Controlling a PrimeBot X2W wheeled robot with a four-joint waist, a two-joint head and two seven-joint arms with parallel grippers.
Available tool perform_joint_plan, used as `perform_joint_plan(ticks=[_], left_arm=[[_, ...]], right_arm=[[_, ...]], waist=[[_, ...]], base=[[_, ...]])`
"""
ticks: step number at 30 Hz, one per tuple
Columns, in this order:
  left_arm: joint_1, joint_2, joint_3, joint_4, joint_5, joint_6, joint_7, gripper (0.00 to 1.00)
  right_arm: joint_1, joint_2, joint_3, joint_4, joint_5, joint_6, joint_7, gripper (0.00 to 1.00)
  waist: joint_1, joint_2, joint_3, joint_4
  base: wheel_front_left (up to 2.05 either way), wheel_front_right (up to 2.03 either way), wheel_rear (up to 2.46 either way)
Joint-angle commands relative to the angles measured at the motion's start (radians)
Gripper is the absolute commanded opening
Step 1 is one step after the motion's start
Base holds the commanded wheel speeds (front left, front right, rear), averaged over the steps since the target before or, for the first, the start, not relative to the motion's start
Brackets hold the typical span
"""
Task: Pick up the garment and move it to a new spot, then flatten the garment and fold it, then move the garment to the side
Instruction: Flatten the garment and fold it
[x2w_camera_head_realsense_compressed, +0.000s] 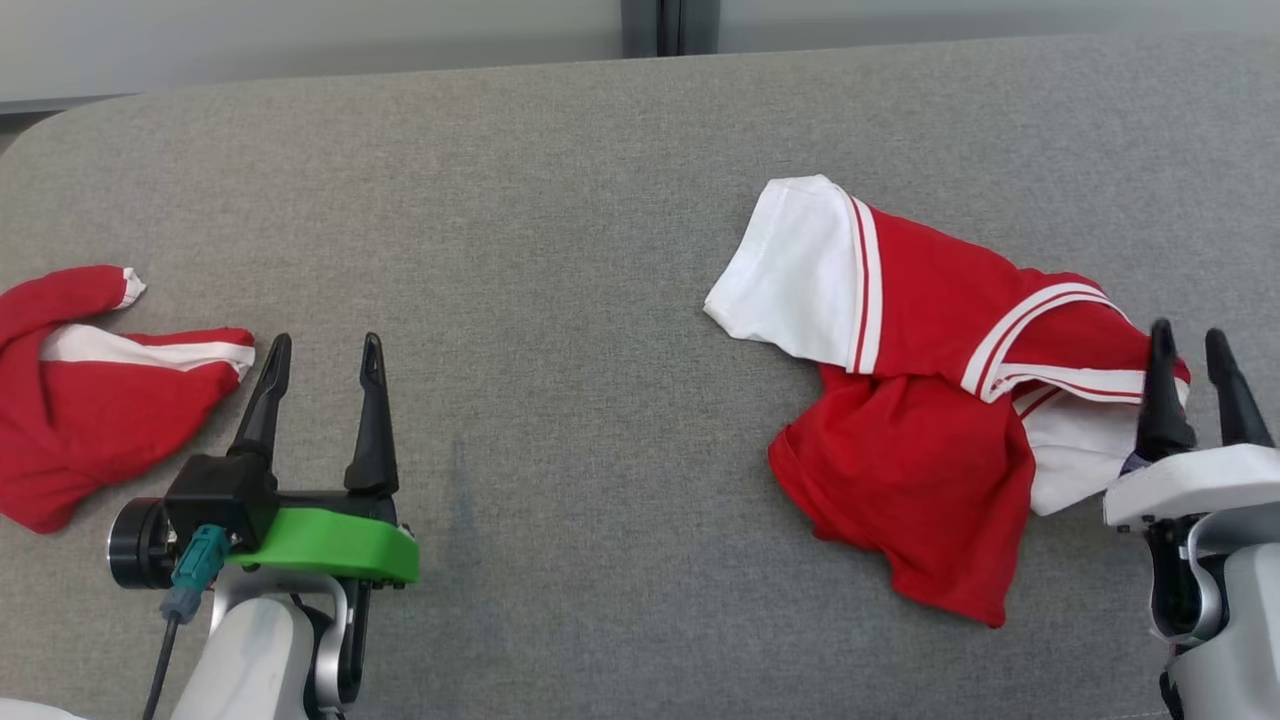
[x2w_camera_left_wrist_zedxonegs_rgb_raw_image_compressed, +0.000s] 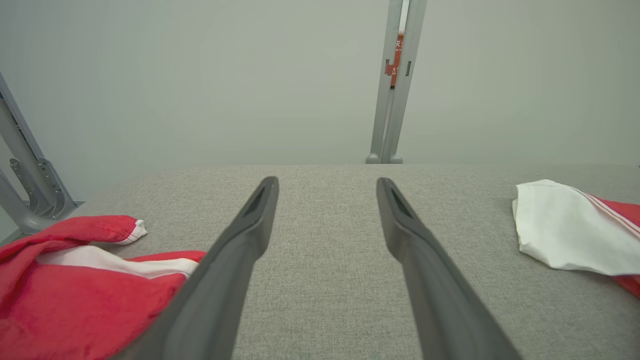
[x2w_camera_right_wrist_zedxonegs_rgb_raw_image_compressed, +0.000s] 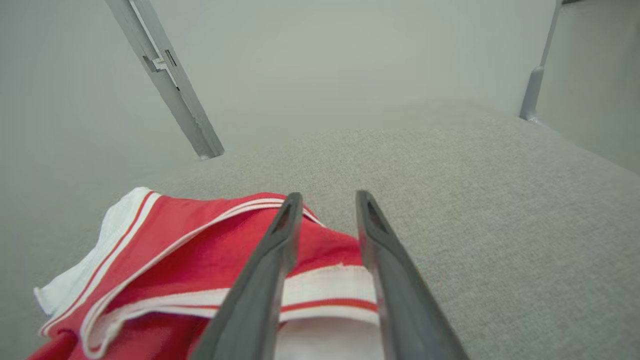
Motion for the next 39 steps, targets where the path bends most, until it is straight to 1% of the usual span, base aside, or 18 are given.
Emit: perform_joint_plan(ticks=[1,6,9,12,18,28,31,33,36,39], left_arm=[[0.015,-0.001,0.007,0.003,0.007,0.005,0.000,1.00],[0.037,-0.006,0.018,0.004,0.007,0.011,0.000,1.00],[0.060,-0.006,0.026,0.000,0.006,0.017,0.000,1.00],[0.087,-0.001,0.034,-0.009,0.004,0.023,0.000,1.00],[0.123,0.005,0.030,-0.023,0.003,0.031,0.002,1.00],[0.122,0.017,0.014,-0.039,0.008,0.030,0.014,1.00],[0.082,0.002,-0.020,-0.066,0.017,0.008,0.025,1.00],[0.044,-0.020,-0.070,-0.082,0.023,-0.021,0.053,1.00],[-0.028,-0.072,-0.172,-0.087,0.036,-0.074,0.114,1.00],[-0.092,-0.113,-0.271,-0.047,0.036,-0.127,0.176,1.00]], right_arm=[[0.016,-0.015,0.027,-0.033,-0.014,-0.001,-0.021,1.00],[0.082,-0.046,0.142,-0.190,-0.052,-0.001,-0.047,1.00],[0.131,-0.051,0.182,-0.265,-0.067,-0.001,-0.041,1.00],[0.172,-0.044,0.197,-0.329,-0.063,-0.001,-0.015,1.00],[0.224,-0.027,0.187,-0.388,-0.061,-0.001,0.023,1.00],[0.242,-0.015,0.182,-0.406,-0.062,-0.001,0.047,1.00],[0.240,-0.016,0.180,-0.411,-0.066,-0.001,0.054,1.00],[0.233,-0.017,0.181,-0.421,-0.068,-0.001,0.059,1.00],[0.212,-0.020,0.182,-0.436,-0.069,-0.001,0.069,1.00],[0.192,-0.021,0.187,-0.445,-0.069,-0.001,0.067,1.00]], waist=[[0.0000,-0.0001,-0.010,-0.003],[0.0000,-0.0001,-0.048,-0.005],[0.0000,-0.0001,-0.074,-0.006],[0.0000,-0.0001,-0.092,-0.005],[0.0000,-0.0001,-0.105,-0.004],[0.0000,-0.0001,-0.104,-0.005],[0.0000,-0.0001,-0.091,-0.003],[0.0000,-0.0001,-0.074,-0.002],[0.0000,-0.0001,-0.028,-0.007],[0.0000,-0.0001,0.014,-0.022]], base=[[0.00,0.00,0.00],[0.00,0.00,0.00],[0.00,0.00,0.00],[0.00,0.00,0.00],[0.00,0.00,0.00],[0.00,0.00,0.00],[0.00,0.00,0.00],[0.00,0.00,0.00],[0.00,0.00,0.00],[0.00,0.00,0.00]])
